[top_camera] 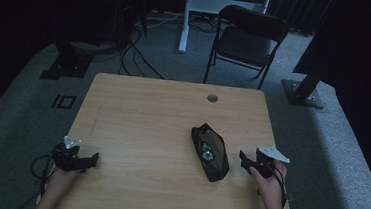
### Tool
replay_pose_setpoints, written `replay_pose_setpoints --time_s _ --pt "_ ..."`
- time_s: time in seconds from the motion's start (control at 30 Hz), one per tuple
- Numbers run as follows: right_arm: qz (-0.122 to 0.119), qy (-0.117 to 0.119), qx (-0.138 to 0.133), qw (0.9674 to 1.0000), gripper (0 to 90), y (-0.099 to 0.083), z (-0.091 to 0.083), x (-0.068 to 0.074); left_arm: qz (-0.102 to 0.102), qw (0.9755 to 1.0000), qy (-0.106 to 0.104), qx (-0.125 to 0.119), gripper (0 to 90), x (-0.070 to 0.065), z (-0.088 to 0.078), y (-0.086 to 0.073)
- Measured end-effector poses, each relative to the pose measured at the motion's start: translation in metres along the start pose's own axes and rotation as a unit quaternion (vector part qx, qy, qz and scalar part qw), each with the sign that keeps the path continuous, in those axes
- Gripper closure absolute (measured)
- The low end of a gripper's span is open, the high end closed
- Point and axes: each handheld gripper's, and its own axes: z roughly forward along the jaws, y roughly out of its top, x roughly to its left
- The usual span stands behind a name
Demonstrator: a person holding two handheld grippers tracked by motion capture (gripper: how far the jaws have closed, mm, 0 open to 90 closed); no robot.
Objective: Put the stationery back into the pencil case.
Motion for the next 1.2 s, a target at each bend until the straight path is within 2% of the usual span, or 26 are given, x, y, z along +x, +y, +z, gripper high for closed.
replay_pose_setpoints --time_s 0.07,0.1,0.23,0.43,0.5,0.6,0.67,0.73,0.87,0.93,1.0,1.07,1.13,1.2 --pt "-0.008 -0.006 0.018 0.9998 24.6 -0.003 -0.001 -0.001 0.0 1.0 0.0 0.0 0.5 0.0 0.0 0.0" --pt "-0.015 -0.007 0.018 0.9997 23.0 -0.005 -0.001 -0.002 0.0 1.0 0.0 0.0 0.5 0.0 0.0 0.0" --pt "-0.016 -0.009 0.033 0.9993 17.7 -0.013 0.0 -0.003 0.0 1.0 0.0 0.0 0.5 0.0 0.0 0.0" --pt "0.0 -0.007 0.04 0.9992 17.5 -0.021 -0.002 -0.005 0.0 1.0 0.0 0.0 0.5 0.0 0.0 0.0" --pt "0.001 -0.009 0.037 0.9993 13.6 -0.023 -0.002 -0.006 0.0 1.0 0.0 0.0 0.5 0.0 0.0 0.0" --pt "-0.006 -0.001 0.056 0.9984 14.3 -0.025 -0.003 -0.006 0.0 1.0 0.0 0.0 0.5 0.0 0.0 0.0" --pt "-0.004 0.0 0.051 0.9987 14.2 -0.027 -0.002 -0.006 0.0 1.0 0.0 0.0 0.5 0.0 0.0 0.0" --pt "-0.013 -0.005 0.045 0.9989 14.1 -0.027 -0.002 -0.006 0.0 1.0 0.0 0.0 0.5 0.0 0.0 0.0" --pt "-0.011 -0.007 0.048 0.9988 14.1 -0.029 -0.001 -0.007 0.0 1.0 0.0 0.0 0.5 0.0 0.0 0.0" --pt "-0.014 -0.019 0.056 0.9982 14.8 -0.03 0.0 -0.007 0.0 1.0 0.0 0.0 0.5 0.0 0.0 0.0" --pt "-0.028 -0.008 0.061 0.9977 14.0 -0.03 0.0 -0.007 0.0 1.0 0.0 0.0 0.5 0.0 0.0 0.0" --pt "-0.037 -0.006 0.078 0.9962 14.3 -0.031 0.001 -0.006 0.0 1.0 0.0 0.0 0.5 0.0 0.0 0.0" --pt "-0.037 -0.004 0.088 0.9954 14.1 -0.031 0.003 -0.005 0.0 1.0 0.0 0.0 0.5 0.0 0.0 0.0" --pt "-0.024 -0.001 0.092 0.9955 14.0 -0.031 0.004 -0.006 0.0 1.0 0.0 0.0 0.5 0.0 0.0 0.0"
